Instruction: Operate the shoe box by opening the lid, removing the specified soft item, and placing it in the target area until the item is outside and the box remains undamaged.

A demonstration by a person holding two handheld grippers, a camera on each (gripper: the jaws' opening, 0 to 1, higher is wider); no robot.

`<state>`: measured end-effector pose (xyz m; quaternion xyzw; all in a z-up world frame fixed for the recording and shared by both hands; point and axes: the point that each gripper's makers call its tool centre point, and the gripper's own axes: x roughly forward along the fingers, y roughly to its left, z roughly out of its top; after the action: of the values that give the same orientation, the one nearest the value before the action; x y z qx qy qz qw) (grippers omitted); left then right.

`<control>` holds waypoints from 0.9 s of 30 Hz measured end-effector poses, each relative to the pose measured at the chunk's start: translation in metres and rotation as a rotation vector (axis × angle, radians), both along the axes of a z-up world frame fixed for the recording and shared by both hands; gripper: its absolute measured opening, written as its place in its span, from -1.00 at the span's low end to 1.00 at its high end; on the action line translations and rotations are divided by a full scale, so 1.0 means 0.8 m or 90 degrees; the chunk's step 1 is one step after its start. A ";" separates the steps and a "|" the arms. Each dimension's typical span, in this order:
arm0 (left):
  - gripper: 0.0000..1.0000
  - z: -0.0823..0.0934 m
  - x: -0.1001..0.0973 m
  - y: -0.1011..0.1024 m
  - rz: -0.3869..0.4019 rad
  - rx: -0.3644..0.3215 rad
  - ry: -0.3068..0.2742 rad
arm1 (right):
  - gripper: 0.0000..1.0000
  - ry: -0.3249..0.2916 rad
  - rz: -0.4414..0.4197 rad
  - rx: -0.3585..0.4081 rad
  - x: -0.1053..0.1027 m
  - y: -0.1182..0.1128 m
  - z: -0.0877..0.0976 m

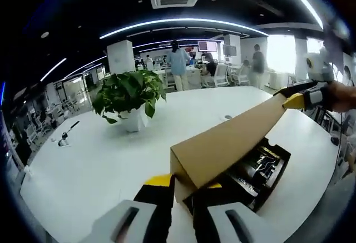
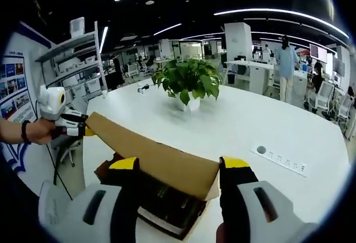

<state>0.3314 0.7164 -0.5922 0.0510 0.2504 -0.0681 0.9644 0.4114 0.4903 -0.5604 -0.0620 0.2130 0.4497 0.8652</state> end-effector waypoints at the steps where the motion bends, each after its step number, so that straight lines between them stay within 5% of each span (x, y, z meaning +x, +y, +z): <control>1: -0.78 0.000 0.001 0.000 0.000 -0.002 0.000 | 0.08 -0.003 0.004 -0.002 -0.001 -0.001 0.000; 7: -0.79 0.004 0.008 0.001 0.007 -0.017 0.008 | 0.12 -0.018 0.039 -0.029 -0.004 -0.008 -0.007; 13: -0.79 0.004 0.013 0.001 0.002 -0.018 0.012 | -0.06 -0.025 0.034 -0.066 0.010 -0.013 -0.025; 21: -0.81 0.005 0.023 0.006 0.004 -0.026 0.008 | -0.56 -0.016 -0.036 -0.068 0.045 -0.023 -0.044; 24: -0.82 0.007 0.028 0.010 0.010 -0.028 0.004 | -0.82 0.001 -0.108 -0.029 0.069 -0.035 -0.042; 27: -0.83 0.009 0.035 0.012 0.014 -0.033 0.000 | -0.85 0.008 -0.098 -0.013 0.073 -0.031 -0.040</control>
<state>0.3593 0.7259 -0.5854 0.0230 0.2489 -0.0644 0.9661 0.4694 0.4655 -0.5923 -0.0516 0.2273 0.3801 0.8951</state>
